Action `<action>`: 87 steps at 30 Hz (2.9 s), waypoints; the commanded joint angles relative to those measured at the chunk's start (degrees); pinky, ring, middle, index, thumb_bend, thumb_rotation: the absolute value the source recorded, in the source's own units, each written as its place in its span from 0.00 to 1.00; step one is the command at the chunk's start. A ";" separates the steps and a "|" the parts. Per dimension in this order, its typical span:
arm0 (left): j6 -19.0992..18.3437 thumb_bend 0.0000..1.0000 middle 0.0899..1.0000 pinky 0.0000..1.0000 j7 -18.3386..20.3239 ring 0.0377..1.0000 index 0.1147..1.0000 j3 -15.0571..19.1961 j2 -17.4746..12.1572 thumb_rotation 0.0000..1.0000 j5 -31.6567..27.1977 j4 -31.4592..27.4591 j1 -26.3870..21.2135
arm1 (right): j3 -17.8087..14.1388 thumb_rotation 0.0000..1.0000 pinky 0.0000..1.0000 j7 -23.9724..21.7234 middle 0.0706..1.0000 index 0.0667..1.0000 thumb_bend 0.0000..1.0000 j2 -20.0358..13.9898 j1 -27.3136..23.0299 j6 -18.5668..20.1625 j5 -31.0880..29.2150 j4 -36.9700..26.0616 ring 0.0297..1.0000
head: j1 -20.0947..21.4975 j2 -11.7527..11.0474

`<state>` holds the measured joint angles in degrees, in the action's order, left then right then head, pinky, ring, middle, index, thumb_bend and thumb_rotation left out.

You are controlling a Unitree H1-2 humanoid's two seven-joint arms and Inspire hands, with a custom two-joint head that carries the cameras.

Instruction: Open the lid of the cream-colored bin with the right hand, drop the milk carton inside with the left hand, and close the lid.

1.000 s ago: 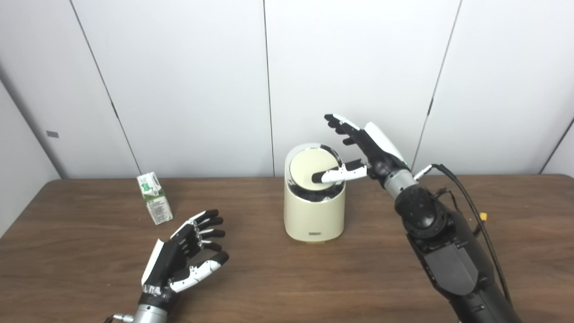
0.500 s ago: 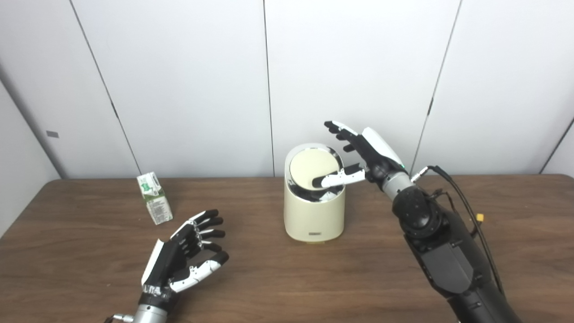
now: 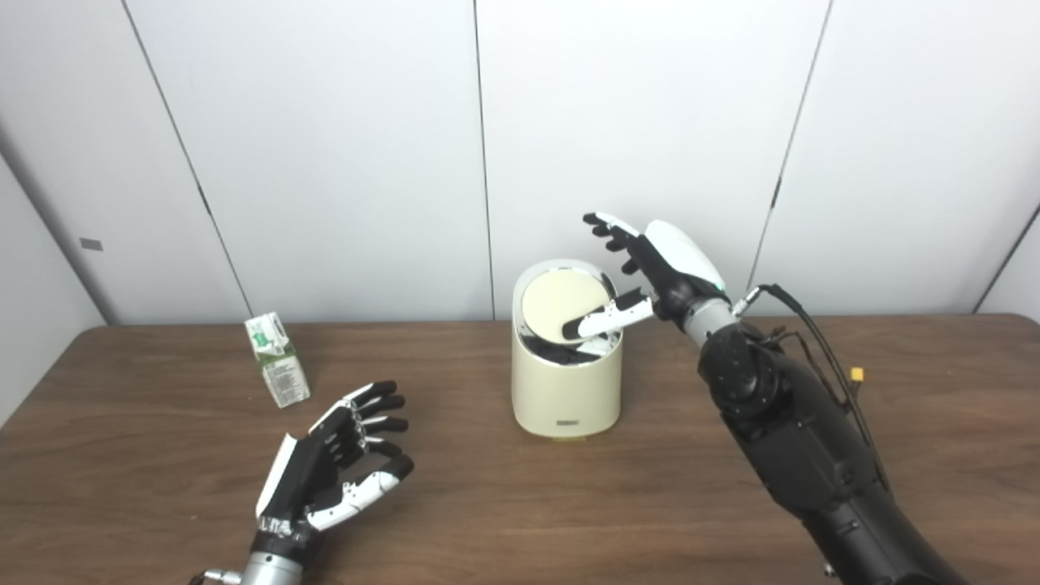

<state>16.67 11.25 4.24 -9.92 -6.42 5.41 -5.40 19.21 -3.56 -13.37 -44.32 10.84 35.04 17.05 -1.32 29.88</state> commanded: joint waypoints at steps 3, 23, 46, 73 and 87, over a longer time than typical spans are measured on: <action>0.42 0.72 0.77 0.58 -0.75 0.70 0.83 -0.30 0.25 0.27 0.27 -1.40 -0.39 | 2.77 0.27 0.61 -0.56 0.85 0.88 0.92 -1.47 -1.36 -0.97 4.71 -2.32 0.78 | -0.03 0.09; 0.36 0.72 0.78 0.59 -0.71 0.71 0.82 -0.21 0.07 0.26 0.03 -1.41 -0.36 | -4.99 0.33 0.69 -6.22 0.88 0.89 0.84 -1.27 2.67 3.54 -1.41 -14.86 0.84 | 0.17 0.29; 0.56 0.73 0.77 0.58 -0.77 0.69 0.82 -0.50 -0.17 0.28 0.08 -1.18 -0.85 | -16.04 0.31 0.70 -1.94 0.87 0.89 0.82 -1.80 27.07 -7.68 -16.87 -25.15 0.82 | -0.06 0.31; 0.56 0.75 0.79 0.61 -0.98 0.72 0.83 -2.03 2.21 0.24 0.39 0.87 -1.29 | -19.14 0.12 0.81 -1.61 0.90 0.93 0.80 -1.13 31.91 -13.13 -22.13 -20.27 0.87 | -14.06 -4.58; 2.33 0.74 0.74 0.53 -3.16 0.66 0.79 0.45 1.44 0.21 0.71 -2.19 -2.18 | -18.88 0.00 0.76 -2.56 0.90 0.93 0.78 -0.23 32.45 -4.23 -22.29 -26.88 0.87 | -16.94 -6.83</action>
<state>16.88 9.12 3.72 -7.23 -5.36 5.61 -6.41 0.60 -6.10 -13.53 -10.35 6.46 13.39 -7.64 -18.19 23.03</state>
